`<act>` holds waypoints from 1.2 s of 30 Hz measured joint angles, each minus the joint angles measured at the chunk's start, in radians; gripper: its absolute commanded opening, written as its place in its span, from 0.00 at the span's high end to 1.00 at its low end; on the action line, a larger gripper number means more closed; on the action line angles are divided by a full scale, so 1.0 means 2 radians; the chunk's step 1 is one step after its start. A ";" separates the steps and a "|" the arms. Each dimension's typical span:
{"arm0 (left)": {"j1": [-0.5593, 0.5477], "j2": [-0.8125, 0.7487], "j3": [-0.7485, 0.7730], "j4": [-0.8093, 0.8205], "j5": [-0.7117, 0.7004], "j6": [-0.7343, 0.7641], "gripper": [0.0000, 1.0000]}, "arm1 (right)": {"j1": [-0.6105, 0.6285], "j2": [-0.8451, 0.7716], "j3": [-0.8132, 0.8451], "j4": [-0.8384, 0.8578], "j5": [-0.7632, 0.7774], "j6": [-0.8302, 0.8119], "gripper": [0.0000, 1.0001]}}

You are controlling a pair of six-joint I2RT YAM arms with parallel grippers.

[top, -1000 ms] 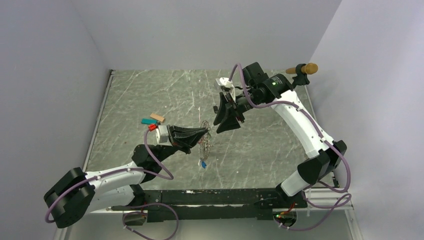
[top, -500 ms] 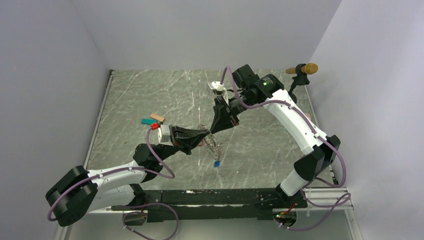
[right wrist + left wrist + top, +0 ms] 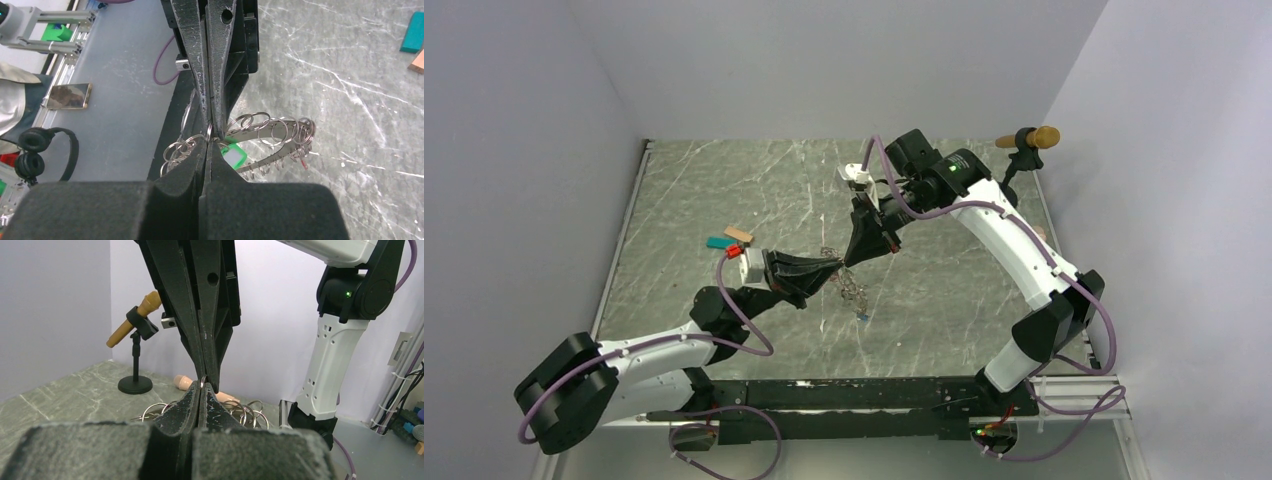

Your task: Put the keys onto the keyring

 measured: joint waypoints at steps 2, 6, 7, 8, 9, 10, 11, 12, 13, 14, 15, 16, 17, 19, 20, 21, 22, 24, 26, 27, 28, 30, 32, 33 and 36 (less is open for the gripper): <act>0.000 -0.003 0.000 -0.006 0.000 0.000 0.93 | 0.001 0.000 0.000 0.000 0.005 0.000 1.00; 0.004 -0.023 0.000 -0.040 0.000 0.007 0.50 | 0.005 0.000 0.000 -0.002 0.029 0.000 1.00; 0.006 -0.037 0.001 -0.057 0.001 0.010 0.43 | 0.007 0.001 0.000 -0.007 0.040 -0.002 1.00; 0.008 -0.050 0.003 -0.072 0.002 0.017 0.39 | 0.007 0.001 0.001 -0.012 0.050 -0.005 1.00; 0.010 -0.069 0.007 -0.100 0.005 0.023 0.36 | 0.008 0.002 0.002 -0.018 0.058 -0.008 1.00; 0.012 -0.086 0.014 -0.128 0.008 0.031 0.35 | 0.008 0.004 0.006 -0.027 0.070 -0.014 1.00; 0.014 -0.104 0.024 -0.165 0.012 0.040 0.33 | 0.008 0.006 0.010 -0.035 0.081 -0.020 1.00; 0.014 -0.121 0.039 -0.209 0.015 0.055 0.32 | 0.008 0.009 0.015 -0.042 0.092 -0.025 1.00; 0.015 -0.137 0.059 -0.261 0.019 0.075 0.28 | 0.008 0.010 0.018 -0.047 0.100 -0.029 1.00; 0.015 -0.146 0.076 -0.298 0.023 0.089 0.23 | 0.008 0.011 0.021 -0.052 0.110 -0.032 1.00; 0.015 -0.151 0.098 -0.346 0.027 0.108 0.18 | 0.008 0.012 0.025 -0.057 0.121 -0.036 1.00; 0.015 -0.151 0.121 -0.390 0.031 0.128 0.19 | 0.008 0.013 0.028 -0.061 0.131 -0.038 1.00; 0.015 -0.148 0.145 -0.433 0.036 0.147 0.21 | 0.009 0.014 0.031 -0.065 0.139 -0.040 1.00; 0.015 -0.127 0.195 -0.515 0.046 0.182 0.25 | 0.010 0.020 0.042 -0.074 0.156 -0.045 1.00; 0.014 -0.113 0.217 -0.550 0.049 0.196 0.27 | 0.010 0.023 0.047 -0.078 0.163 -0.046 1.00; 0.012 -0.101 0.233 -0.576 0.050 0.208 0.30 | 0.010 0.026 0.050 -0.079 0.167 -0.046 1.00; 0.010 -0.086 0.248 -0.602 0.050 0.219 0.34 | 0.010 0.029 0.052 -0.080 0.172 -0.047 1.00; 0.002 -0.057 0.271 -0.646 0.047 0.240 0.39 | 0.011 0.031 0.053 -0.082 0.180 -0.047 1.00; -0.006 -0.037 0.284 -0.678 0.044 0.256 0.44 | 0.011 0.032 0.054 -0.083 0.184 -0.046 1.00; -0.008 -0.030 0.288 -0.690 0.042 0.263 0.47 | 0.011 0.032 0.054 -0.083 0.186 -0.047 1.00; -0.011 -0.023 0.292 -0.700 0.039 0.269 0.49 | 0.011 0.033 0.054 -0.083 0.188 -0.047 1.00; -0.016 -0.013 0.299 -0.714 0.034 0.279 0.55 | 0.011 0.033 0.054 -0.084 0.190 -0.047 1.00; -0.020 -0.010 0.302 -0.719 0.028 0.285 0.57 | 0.011 0.033 0.054 -0.084 0.191 -0.047 1.00; -0.021 -0.009 0.303 -0.722 0.025 0.288 0.58 | 0.011 0.033 0.054 -0.084 0.191 -0.047 1.00; -0.025 -0.009 0.304 -0.723 0.017 0.295 0.58 | 0.011 0.033 0.054 -0.085 0.191 -0.047 1.00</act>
